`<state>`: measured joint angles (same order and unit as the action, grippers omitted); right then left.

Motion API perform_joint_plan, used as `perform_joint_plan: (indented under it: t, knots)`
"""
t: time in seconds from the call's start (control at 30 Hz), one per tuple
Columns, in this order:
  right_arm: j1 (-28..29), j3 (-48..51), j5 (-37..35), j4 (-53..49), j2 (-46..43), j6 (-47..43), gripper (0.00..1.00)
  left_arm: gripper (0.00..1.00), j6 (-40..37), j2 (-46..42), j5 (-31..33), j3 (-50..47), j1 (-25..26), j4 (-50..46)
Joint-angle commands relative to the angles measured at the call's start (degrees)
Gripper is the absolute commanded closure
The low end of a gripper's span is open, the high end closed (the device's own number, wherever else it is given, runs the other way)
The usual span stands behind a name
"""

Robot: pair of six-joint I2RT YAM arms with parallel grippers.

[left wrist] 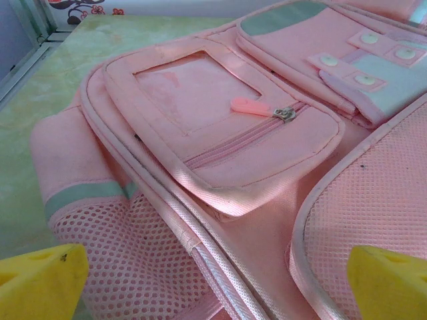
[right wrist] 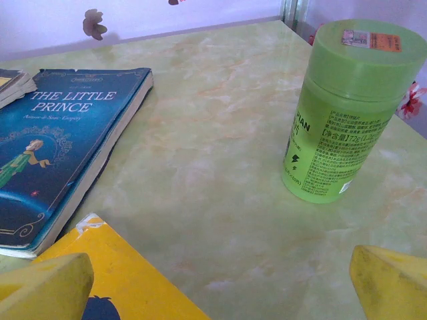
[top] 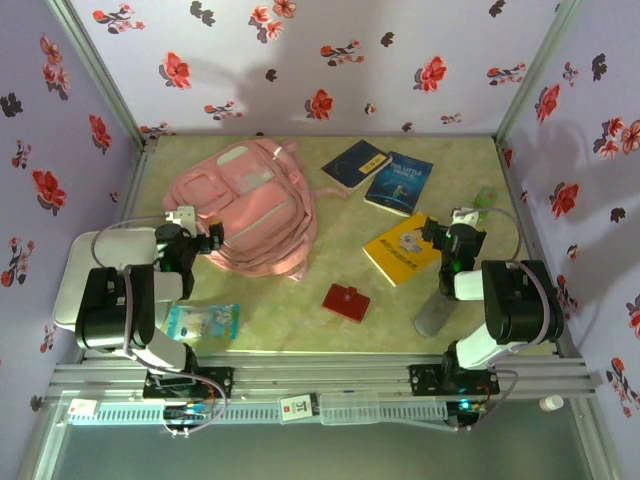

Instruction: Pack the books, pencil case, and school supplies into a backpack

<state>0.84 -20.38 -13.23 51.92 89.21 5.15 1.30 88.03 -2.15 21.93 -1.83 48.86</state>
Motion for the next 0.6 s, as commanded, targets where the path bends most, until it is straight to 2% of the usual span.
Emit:
perform_joint_plan:
  t: [0.0, 0.57]
  knots:
    - [-0.14, -1.14, 0.3, -0.07, -0.03, 1.01, 0.01, 0.0, -0.6, 0.43, 2.15, 0.92, 0.07, 1.23]
    - [-0.14, -1.11, 0.29, -0.11, 0.0, 1.01, 0.01, 0.0, -0.17, 0.46, 2.15, 0.84, -0.2, 1.41]
